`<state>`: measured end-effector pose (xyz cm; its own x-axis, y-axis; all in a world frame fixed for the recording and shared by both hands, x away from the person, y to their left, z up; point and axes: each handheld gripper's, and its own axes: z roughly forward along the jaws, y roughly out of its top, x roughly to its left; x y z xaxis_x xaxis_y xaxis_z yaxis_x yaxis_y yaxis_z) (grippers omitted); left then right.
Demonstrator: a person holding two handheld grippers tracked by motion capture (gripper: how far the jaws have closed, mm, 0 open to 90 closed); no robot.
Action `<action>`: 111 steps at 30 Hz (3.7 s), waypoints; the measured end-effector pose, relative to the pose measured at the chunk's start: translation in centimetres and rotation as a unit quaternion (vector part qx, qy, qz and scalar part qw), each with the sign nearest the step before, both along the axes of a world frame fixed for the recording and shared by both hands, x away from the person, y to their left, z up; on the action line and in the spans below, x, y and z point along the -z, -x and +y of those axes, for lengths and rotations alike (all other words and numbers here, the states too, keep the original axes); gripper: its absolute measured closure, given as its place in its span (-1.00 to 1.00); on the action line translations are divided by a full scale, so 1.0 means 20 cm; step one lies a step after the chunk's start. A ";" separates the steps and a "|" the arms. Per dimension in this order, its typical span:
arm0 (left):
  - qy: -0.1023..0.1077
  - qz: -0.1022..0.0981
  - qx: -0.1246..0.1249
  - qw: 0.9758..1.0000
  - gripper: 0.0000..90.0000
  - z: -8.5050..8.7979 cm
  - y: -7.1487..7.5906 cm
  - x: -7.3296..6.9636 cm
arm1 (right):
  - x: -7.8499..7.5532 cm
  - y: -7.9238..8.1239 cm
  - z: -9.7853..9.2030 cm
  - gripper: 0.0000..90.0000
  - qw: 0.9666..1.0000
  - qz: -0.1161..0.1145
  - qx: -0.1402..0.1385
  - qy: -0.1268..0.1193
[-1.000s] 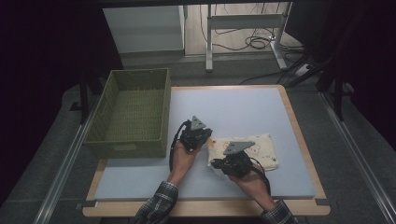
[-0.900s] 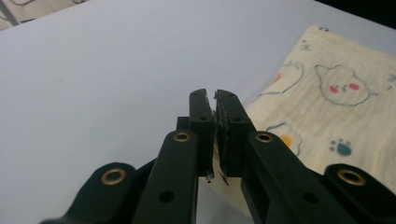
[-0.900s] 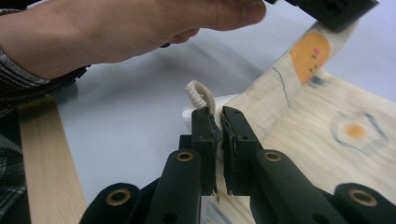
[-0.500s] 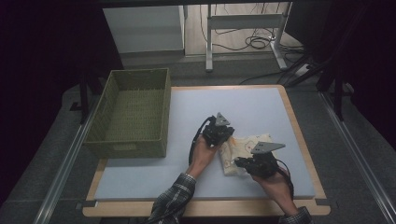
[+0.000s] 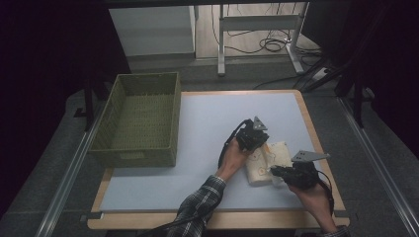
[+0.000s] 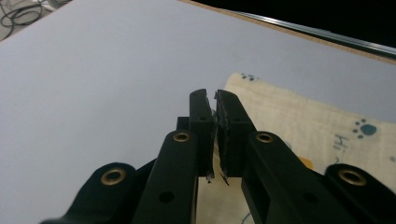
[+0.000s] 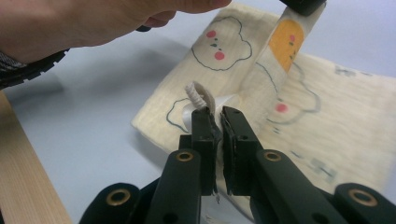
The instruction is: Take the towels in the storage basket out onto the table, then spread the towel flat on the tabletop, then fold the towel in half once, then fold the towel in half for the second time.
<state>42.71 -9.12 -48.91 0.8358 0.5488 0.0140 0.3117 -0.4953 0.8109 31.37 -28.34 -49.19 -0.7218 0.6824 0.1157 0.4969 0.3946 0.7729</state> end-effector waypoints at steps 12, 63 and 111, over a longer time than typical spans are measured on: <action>-0.018 0.002 0.025 1.000 0.91 -0.21 -0.04 0.01 | 0.01 0.01 -0.15 0.87 1.000 0.006 0.030 0.000; -0.056 0.066 -0.064 0.994 0.00 0.24 -0.03 0.14 | 0.07 -0.12 -0.25 0.03 0.991 0.051 0.097 0.072; -0.132 0.143 -0.012 0.981 0.94 0.43 -0.05 -0.08 | -0.03 -0.10 -0.03 0.81 0.996 0.085 -0.001 0.007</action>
